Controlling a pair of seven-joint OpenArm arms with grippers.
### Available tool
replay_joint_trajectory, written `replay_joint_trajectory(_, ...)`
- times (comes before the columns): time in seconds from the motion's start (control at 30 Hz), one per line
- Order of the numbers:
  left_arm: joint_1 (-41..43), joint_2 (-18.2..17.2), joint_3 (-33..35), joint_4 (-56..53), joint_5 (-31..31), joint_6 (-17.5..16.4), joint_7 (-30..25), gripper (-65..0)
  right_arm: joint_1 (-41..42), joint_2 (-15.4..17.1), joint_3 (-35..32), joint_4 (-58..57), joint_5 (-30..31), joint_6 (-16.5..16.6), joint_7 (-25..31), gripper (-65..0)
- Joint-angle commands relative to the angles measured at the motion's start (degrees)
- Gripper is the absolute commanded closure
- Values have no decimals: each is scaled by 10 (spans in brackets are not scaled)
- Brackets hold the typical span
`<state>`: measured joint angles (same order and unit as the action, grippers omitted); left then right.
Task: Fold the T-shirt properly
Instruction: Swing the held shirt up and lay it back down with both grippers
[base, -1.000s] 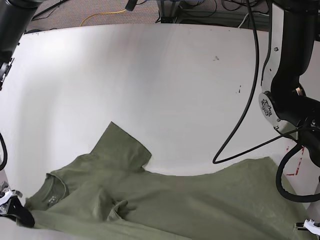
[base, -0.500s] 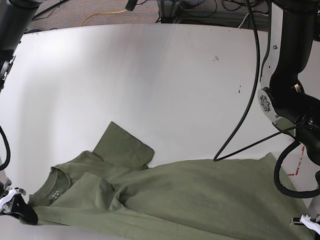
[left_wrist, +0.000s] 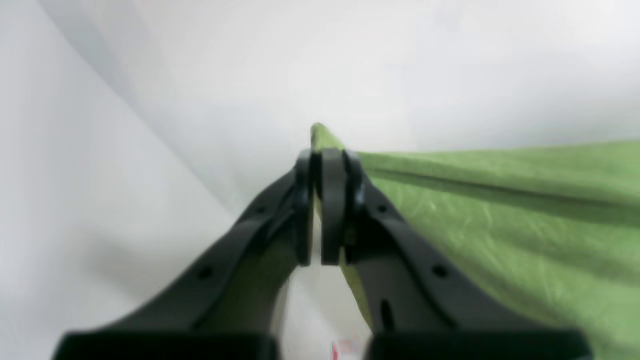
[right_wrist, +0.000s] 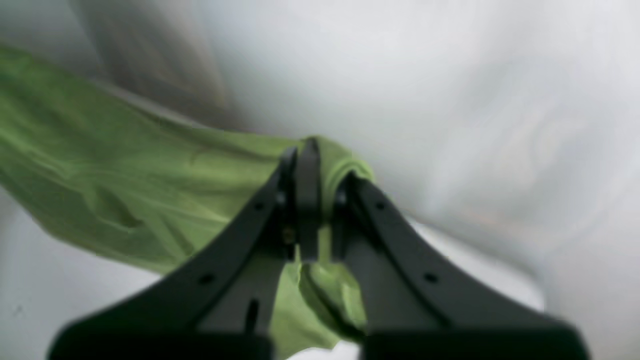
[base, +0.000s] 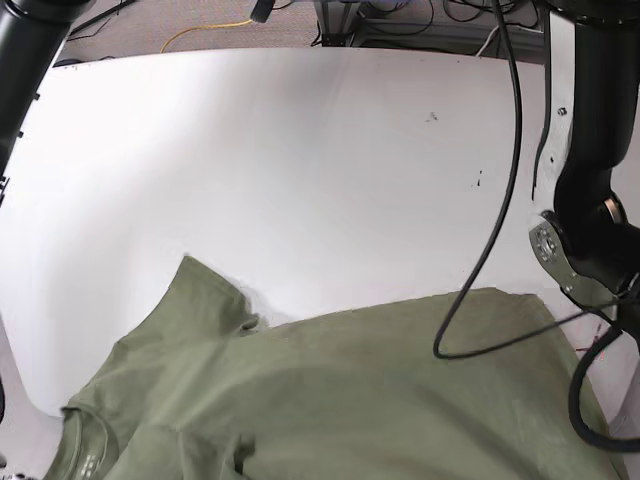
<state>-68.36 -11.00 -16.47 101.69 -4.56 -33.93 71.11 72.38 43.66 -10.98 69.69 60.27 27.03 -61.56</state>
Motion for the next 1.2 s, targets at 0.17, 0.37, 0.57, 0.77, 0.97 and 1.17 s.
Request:
replay_joint_trajectory(0.17, -66, -5, 1, -20, -3, 1, -17, 0, 24, 8, -49, 7, 13, -1, 20, 0)
replay_joint_trajectory(0.37, -47, -5, 1, -15, -4, 0, -14, 0, 24, 23, -47, 8, 14, -1, 7, 0)
replay_joint_trajectory(0.57, 38, -5, -2, 19, -4, 0, -14, 0, -3, 50, 6, 9, 69, -1, 4, 0)
replay_joint_trajectory(0.77, 147, -2, -2, 58, -5, 0, -14, 0, -162, 54, 96, 32, 76, 9, 4, 0)
replay_joint_trajectory(0.97, 254, 1, -3, 89, -5, -34, -14, 0, -319, 24, 187, 73, 76, 15, 4, 0)
replay_joint_trajectory(1.17, 367, 1, -3, 122, -5, -38, -14, 0, -462, 3, 266, 110, 76, 15, 4, 0)
